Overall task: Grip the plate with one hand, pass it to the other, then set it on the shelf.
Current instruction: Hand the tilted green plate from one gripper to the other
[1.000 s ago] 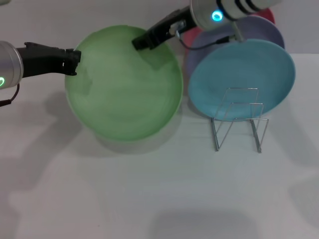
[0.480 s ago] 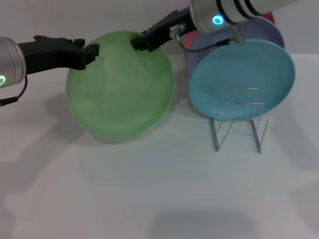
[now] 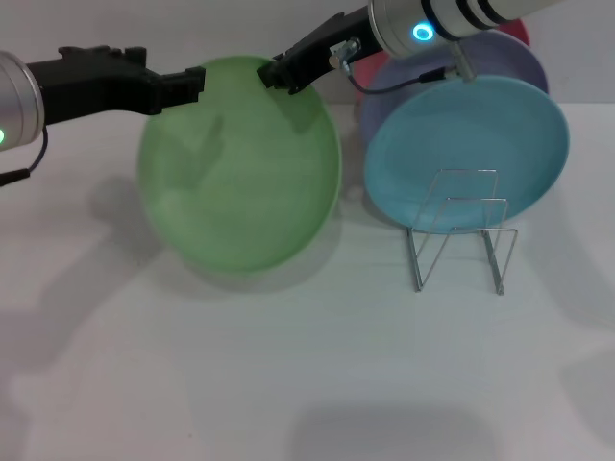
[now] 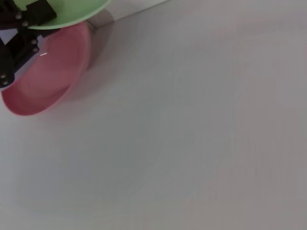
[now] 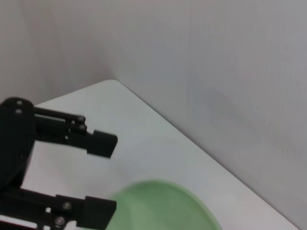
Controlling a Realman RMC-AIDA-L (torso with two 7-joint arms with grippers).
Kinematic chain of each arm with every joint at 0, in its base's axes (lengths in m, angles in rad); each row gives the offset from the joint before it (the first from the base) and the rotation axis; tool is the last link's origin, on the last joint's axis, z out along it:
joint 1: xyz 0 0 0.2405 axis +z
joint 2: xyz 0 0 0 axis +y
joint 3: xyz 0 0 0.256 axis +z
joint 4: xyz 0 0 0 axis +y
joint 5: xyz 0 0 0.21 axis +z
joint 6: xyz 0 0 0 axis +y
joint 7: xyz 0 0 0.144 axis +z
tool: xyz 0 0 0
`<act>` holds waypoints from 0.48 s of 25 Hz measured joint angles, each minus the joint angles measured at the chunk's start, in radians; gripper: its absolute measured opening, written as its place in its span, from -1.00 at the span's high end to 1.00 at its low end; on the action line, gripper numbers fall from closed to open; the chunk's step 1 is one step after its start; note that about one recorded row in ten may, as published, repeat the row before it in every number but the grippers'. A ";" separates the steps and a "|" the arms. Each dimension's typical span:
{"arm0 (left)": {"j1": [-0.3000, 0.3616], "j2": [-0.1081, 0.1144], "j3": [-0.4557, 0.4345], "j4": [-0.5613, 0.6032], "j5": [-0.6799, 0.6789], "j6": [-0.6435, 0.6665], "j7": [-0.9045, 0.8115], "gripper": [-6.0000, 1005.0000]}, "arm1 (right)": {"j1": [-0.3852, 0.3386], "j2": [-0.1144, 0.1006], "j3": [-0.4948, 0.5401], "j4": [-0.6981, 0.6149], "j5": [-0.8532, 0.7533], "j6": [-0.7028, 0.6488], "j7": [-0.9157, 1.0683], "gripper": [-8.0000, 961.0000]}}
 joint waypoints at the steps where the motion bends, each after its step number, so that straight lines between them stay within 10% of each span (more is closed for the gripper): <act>1: 0.002 0.000 -0.002 -0.007 0.001 0.001 0.003 -0.06 | -0.001 0.000 0.000 0.003 -0.001 0.001 0.000 0.76; 5: 0.009 0.000 -0.024 -0.035 0.005 0.005 0.006 -0.59 | -0.010 -0.003 0.001 0.030 -0.013 0.009 0.000 0.85; 12: 0.071 -0.002 -0.030 -0.063 0.004 0.141 0.034 -0.61 | -0.042 -0.007 0.001 0.159 -0.064 0.062 -0.029 0.89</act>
